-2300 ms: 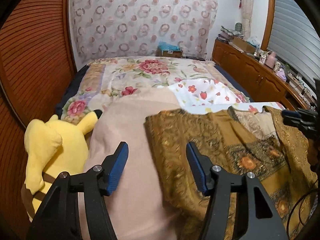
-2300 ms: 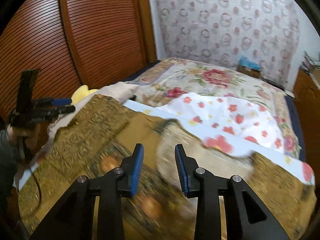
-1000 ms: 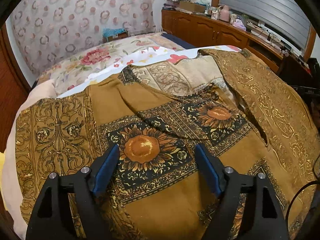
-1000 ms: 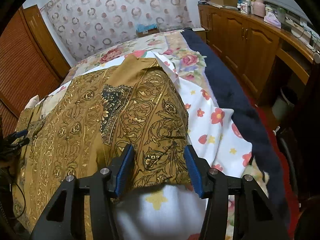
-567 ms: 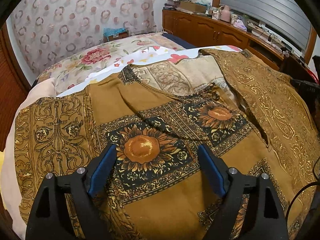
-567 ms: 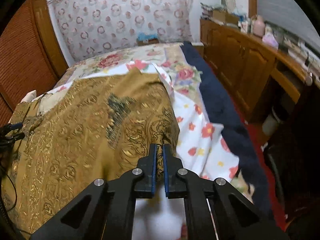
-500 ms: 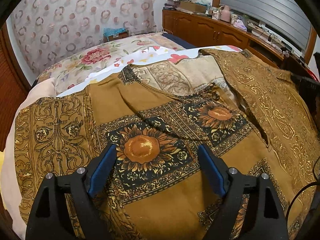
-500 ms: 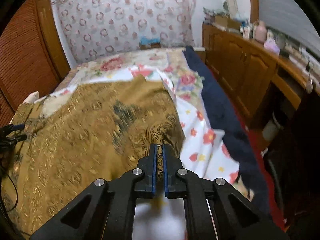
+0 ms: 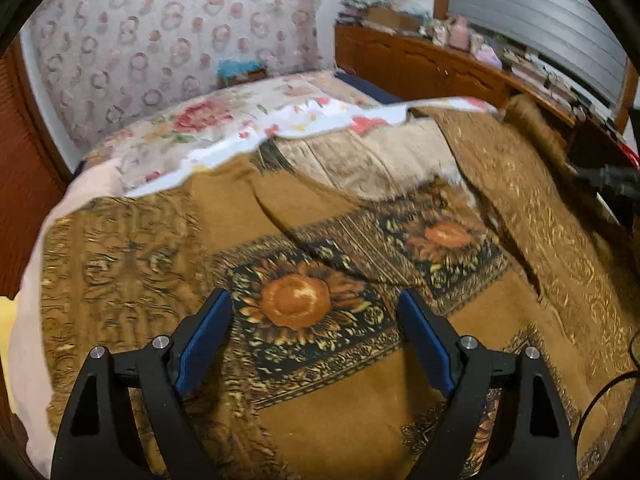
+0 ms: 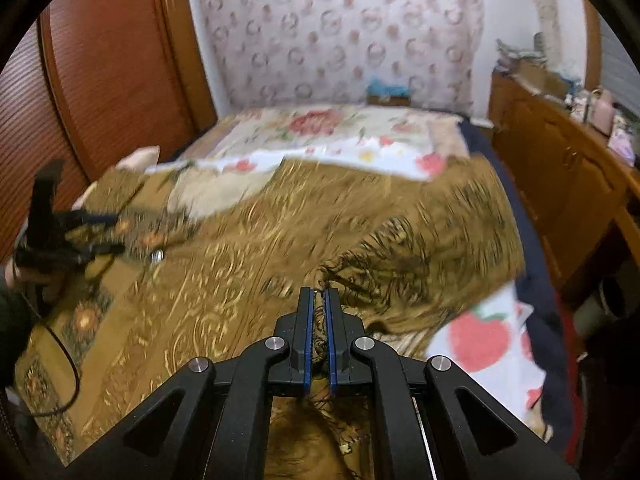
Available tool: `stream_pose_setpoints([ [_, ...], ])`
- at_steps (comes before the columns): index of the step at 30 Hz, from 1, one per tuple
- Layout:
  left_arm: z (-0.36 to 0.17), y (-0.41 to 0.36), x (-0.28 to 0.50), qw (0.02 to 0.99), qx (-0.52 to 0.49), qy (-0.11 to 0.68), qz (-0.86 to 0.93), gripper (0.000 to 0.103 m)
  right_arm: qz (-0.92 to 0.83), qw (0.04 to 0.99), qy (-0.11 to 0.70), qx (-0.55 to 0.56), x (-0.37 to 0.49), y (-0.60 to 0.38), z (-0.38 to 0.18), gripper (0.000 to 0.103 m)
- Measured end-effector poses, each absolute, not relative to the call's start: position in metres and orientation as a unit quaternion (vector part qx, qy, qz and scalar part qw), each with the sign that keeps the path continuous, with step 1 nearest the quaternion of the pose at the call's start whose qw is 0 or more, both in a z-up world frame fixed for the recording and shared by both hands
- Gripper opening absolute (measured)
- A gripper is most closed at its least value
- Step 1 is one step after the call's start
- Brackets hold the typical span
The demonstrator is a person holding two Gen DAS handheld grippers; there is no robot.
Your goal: Fold small clothes
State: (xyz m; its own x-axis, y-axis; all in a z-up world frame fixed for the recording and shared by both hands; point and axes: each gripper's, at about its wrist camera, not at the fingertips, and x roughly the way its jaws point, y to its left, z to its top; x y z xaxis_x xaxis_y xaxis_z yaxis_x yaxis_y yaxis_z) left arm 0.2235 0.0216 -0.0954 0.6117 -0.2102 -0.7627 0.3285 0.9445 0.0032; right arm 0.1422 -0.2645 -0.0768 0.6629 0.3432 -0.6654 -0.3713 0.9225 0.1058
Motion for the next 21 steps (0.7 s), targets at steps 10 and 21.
stream_pose_setpoints([
  [10, -0.053, 0.035, 0.200, 0.924, 0.023, 0.353, -0.142, 0.086, 0.172, 0.914, 0.367, -0.006, 0.138, -0.273, -0.062, 0.021],
  [21, -0.050, 0.030, 0.188, 0.925, 0.013, 0.351, -0.143, 0.086, 0.105, 0.922, 0.372, 0.004, 0.164, -0.306, -0.063, 0.043],
])
